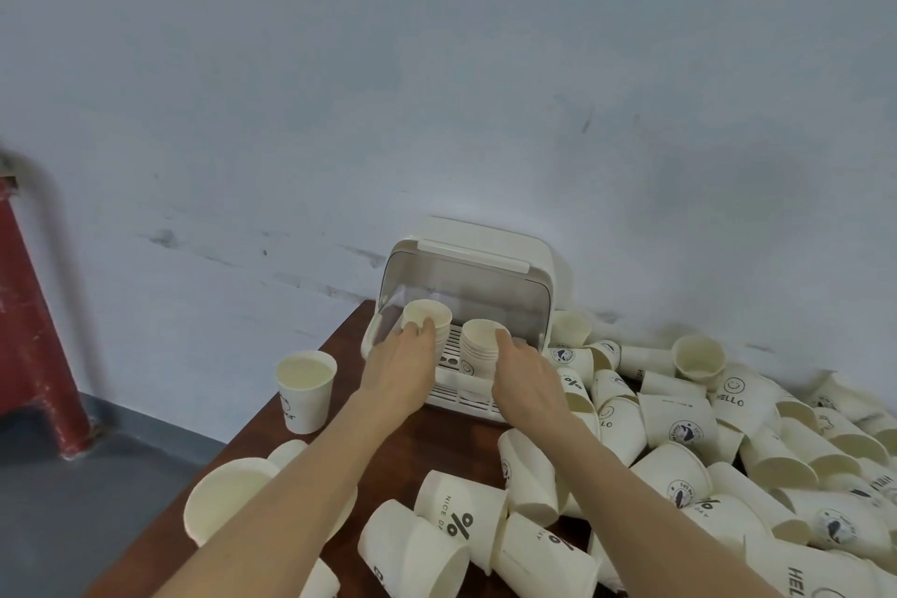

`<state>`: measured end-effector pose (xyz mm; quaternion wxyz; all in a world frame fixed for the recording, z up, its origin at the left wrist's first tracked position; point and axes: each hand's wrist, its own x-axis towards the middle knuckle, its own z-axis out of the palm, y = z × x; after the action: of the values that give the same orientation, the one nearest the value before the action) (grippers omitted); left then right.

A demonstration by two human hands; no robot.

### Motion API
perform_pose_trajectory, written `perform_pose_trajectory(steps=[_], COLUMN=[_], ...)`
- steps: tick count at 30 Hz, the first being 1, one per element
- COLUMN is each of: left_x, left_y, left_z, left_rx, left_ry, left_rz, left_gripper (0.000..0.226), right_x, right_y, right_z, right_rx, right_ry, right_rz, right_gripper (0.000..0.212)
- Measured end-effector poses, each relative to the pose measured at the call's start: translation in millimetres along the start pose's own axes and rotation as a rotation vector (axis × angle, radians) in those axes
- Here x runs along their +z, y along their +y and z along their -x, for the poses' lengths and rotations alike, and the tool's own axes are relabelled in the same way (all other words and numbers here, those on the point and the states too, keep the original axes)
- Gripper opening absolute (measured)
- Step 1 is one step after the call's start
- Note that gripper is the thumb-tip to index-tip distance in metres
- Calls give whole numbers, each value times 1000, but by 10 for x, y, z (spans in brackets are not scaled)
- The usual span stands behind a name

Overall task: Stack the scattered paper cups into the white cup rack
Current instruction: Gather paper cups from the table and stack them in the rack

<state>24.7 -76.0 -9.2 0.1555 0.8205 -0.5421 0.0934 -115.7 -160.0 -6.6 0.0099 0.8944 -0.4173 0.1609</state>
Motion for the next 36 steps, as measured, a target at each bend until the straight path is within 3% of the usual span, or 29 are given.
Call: perform_pose_trajectory(steps=[4,7,15,21,24,30,36], left_x=[-132,-209,-278,-306,-373,-464,-551], left_y=[3,-20,51,331,490,811,1035], left_z=[289,493,1007,1337,1507,1876,2025], left_rx=[6,1,46,52,167,567,747], left_ry=[33,41,79,18,-37,-441,-475], left_rz=[97,162,265,277,262,197,-216], left_gripper=[34,27,30,33,34,40,48], right_x=[-153,-319,-523,-574,-654,-834,-913], right_y=[-29,-38,55,113,150,256,309], right_z=[174,361,850,1156,1279,1456,1591], right_rx=[-20,-18,15,60,67,95,118], right_ry=[33,50,61,51,58,60,37], right_rz=[-32,-39,-140,-143,-141,-150,-137], right_gripper=[45,44,37,35,37,29,38])
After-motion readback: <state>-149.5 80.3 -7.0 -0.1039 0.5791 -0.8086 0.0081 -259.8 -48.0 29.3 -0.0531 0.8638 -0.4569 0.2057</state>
